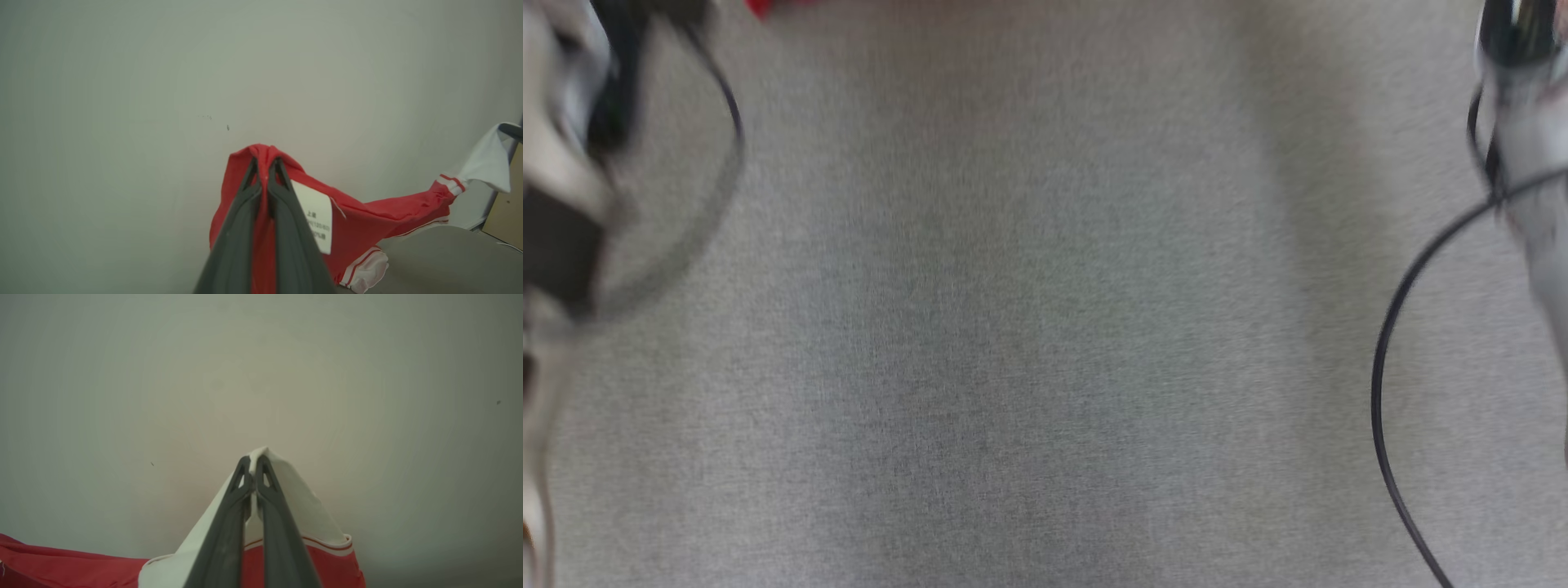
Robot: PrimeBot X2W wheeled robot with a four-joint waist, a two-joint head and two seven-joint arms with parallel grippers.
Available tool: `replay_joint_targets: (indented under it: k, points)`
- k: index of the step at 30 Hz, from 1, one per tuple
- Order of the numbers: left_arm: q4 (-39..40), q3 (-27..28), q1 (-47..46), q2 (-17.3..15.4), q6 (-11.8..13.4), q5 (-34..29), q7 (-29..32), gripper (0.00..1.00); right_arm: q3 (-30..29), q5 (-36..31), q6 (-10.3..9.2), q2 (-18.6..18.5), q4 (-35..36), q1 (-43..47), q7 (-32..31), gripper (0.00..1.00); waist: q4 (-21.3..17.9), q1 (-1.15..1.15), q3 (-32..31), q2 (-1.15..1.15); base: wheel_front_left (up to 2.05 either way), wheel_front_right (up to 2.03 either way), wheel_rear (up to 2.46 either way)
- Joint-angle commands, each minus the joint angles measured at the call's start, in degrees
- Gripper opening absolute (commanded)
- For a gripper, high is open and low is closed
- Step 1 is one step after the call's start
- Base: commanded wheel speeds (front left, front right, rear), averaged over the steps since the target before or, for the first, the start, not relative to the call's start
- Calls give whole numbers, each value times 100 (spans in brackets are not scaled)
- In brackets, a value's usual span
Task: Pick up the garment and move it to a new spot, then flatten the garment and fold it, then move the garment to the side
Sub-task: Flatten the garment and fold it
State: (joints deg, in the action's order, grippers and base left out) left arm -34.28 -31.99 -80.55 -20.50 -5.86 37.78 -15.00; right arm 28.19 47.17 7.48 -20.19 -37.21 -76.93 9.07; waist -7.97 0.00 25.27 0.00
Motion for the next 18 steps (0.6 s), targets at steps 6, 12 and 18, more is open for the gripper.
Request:
replay_joint_targets:
  k: [6, 12, 18]
  points:
    - [1452, 170, 1805, -434, 556, 329, 29, 0, 33, 485, 2, -477, 1225, 1821, -83, 0, -59, 0, -637, 0, 0, 0, 0]
    - [2798, 217, 3577, -891, 1224, 379, 39, 0, -197, 468, 2, -624, 2316, 3489, -289, 0, -90, 0, -965, 0, 0, 0, 0]
    - [3294, 251, 5085, -964, 1466, 453, -11, 0, -526, 345, 2, -495, 3049, 5096, -679, 0, -11, 0, -1291, 0, 0, 0, 0]
